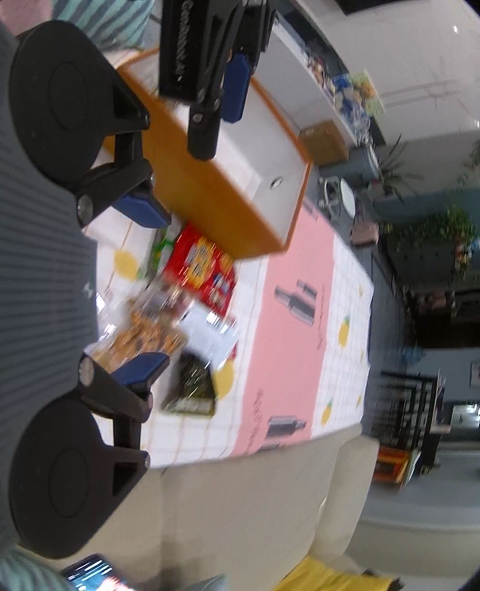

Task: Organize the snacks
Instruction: 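Withdraw both tools from the box back toward the snack pile, then grasp the yogurt hawthorn ball pack with the right tool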

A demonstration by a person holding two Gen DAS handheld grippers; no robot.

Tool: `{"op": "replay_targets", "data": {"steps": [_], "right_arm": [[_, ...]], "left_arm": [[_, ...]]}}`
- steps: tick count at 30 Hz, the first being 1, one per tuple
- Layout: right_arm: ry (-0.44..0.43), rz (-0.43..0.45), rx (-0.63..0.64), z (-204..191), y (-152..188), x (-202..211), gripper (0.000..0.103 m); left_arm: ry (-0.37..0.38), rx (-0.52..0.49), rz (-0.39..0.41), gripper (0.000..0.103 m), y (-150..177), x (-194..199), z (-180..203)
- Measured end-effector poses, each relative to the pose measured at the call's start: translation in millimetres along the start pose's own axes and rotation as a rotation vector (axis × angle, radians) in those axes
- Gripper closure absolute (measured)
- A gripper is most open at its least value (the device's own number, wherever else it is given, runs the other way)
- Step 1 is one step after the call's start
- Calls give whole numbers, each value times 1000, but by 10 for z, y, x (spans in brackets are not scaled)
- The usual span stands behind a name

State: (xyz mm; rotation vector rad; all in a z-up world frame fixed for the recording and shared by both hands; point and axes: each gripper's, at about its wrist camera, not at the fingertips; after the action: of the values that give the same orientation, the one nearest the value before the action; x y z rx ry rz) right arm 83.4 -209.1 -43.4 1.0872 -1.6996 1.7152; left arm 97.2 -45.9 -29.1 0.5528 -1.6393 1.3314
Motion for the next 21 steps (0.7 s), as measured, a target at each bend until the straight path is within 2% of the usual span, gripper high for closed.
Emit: {"op": "replay_targets", "data": {"steps": [8, 15, 18, 21], "right_arm": [[76, -64, -75, 346, 364, -197, 31], [29, -155, -192, 588, 499, -489, 31], [22, -165, -184, 572, 489, -583, 31], [16, -165, -160, 542, 443, -659, 31]], "left_arm": [[22, 35, -37, 42, 178, -394, 223], [31, 31, -100, 42, 310, -729, 247], [21, 32, -109, 42, 288, -814, 234], [45, 34, -117, 42, 259, -891, 226]]}}
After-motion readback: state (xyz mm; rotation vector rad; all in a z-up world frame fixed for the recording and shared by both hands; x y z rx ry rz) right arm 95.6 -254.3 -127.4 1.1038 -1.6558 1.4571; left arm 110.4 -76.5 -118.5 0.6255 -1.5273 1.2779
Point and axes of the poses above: each gripper's, at about its wrist camera, not at the fingertips, and x roughly against the way its jaws point, z to its right, y to its underside, and after that the axes turned 9 degrees about -z, right-handed
